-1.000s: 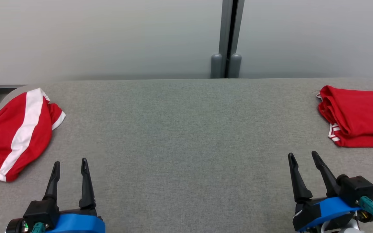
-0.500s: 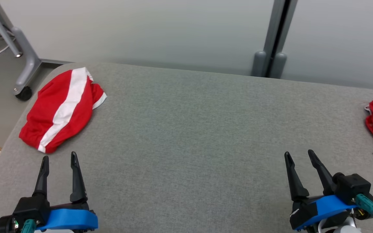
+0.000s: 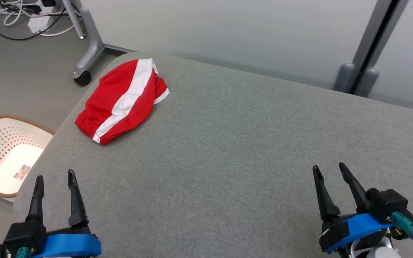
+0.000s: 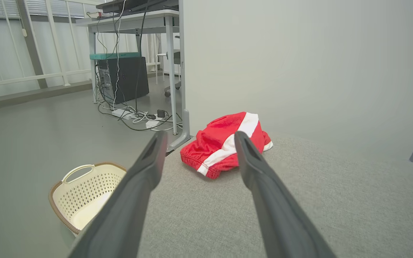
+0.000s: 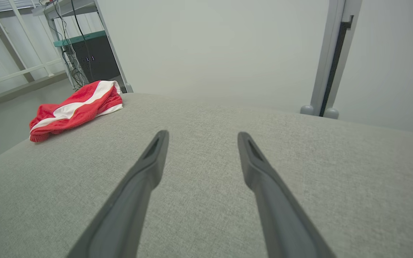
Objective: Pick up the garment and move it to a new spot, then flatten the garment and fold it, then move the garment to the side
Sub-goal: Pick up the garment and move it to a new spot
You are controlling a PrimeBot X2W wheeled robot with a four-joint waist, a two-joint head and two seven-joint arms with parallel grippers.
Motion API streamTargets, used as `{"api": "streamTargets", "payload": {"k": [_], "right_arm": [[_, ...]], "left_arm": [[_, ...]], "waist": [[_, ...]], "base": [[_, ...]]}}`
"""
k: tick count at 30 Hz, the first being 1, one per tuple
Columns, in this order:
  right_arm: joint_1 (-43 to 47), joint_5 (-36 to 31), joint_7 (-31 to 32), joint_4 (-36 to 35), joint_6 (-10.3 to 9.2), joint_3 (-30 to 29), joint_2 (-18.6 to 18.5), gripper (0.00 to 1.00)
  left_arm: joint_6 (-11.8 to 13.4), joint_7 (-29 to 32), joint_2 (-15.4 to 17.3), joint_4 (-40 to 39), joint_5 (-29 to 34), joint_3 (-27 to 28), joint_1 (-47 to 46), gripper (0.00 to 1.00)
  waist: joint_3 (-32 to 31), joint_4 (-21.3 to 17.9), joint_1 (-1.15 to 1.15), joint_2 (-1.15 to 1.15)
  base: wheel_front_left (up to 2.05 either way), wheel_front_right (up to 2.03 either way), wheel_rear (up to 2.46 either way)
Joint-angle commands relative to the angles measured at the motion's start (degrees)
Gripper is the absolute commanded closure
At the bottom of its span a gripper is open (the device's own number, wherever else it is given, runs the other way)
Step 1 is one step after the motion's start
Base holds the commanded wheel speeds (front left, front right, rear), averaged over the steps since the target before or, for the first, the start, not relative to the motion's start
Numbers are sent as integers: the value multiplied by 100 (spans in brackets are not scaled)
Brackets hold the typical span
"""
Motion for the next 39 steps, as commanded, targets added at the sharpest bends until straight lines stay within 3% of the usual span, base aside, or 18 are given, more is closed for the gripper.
{"api": "streamTargets", "payload": {"k": [1, 12, 23, 39], "right_arm": [[-84, -38, 8, -12, 1, 1, -5, 0], [-99, -40, 12, 51, 1, 39, -5, 0], [-218, -150, 84, -154, 1, 31, -102, 0], [-634, -455, 533, -1522, 1, -252, -472, 0]], "left_arm": [[17, -14, 31, -29, -3, 7, 51, 0], [27, -13, 43, -75, -36, 98, 125, 0], [-38, -14, 159, 104, -231, 250, -497, 0], [-153, 324, 1283, 1253, -587, 625, -3463, 0]], "waist": [[52, 84, 0, 0], [63, 379, 0, 0], [263, 17, 0, 0], [1883, -1094, 0, 0]], "base": [[0, 0, 0], [0, 0, 0], [0, 0, 0], [0, 0, 0]]}}
